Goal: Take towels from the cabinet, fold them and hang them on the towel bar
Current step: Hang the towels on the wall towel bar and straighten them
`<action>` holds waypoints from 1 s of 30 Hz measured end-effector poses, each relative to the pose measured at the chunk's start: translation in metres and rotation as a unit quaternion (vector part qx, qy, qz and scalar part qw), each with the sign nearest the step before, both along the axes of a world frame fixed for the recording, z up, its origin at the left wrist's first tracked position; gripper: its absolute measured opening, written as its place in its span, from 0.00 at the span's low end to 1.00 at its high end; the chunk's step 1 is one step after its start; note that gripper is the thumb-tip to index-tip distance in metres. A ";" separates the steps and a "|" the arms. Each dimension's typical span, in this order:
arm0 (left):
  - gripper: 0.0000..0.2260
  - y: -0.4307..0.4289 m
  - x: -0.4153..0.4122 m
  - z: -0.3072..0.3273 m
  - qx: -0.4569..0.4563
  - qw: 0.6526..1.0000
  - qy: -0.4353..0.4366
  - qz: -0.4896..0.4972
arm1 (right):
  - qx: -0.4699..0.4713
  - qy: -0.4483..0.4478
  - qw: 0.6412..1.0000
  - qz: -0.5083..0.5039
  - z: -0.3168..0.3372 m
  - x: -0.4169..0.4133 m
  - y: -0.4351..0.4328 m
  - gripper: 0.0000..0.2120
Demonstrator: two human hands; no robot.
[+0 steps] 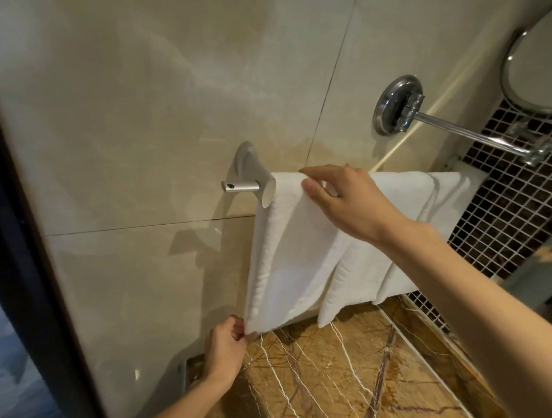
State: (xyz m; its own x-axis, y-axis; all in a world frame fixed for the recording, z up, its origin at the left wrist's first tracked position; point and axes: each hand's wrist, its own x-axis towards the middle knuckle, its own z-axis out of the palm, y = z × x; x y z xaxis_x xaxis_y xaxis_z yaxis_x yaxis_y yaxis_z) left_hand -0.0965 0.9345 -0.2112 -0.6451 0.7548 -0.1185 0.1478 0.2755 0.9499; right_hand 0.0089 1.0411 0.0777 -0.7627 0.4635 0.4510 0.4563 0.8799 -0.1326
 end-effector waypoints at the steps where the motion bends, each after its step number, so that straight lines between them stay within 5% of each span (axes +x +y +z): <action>1: 0.06 0.000 -0.001 0.001 -0.001 1.000 0.003 0.003 | -0.015 -0.003 1.000 0.000 0.001 0.001 -0.001 0.17; 4: 0.07 0.000 -0.005 0.004 0.002 1.000 0.005 0.021 | -0.044 0.009 0.999 -0.001 -0.001 0.007 0.000 0.17; 9: 0.07 -0.001 -0.006 0.004 -0.003 1.000 -0.014 0.017 | -0.041 0.322 0.943 -0.071 -0.067 0.028 -0.019 0.12; 11: 0.06 -0.002 -0.005 0.004 0.004 1.000 -0.025 0.014 | -0.115 0.362 0.918 -0.118 -0.111 0.037 -0.026 0.12; 19: 0.07 -0.006 -0.003 0.003 0.016 0.998 -0.063 0.002 | -0.443 0.244 0.849 -0.154 -0.213 0.062 0.000 0.22; 24: 0.07 -0.012 -0.001 0.000 0.013 0.998 -0.068 0.001 | -0.522 0.214 0.814 -0.138 -0.231 0.061 0.013 0.26; 30: 0.06 -0.021 0.004 0.005 0.001 0.999 -0.050 -0.005 | -0.547 0.201 0.803 -0.129 -0.235 0.065 0.003 0.20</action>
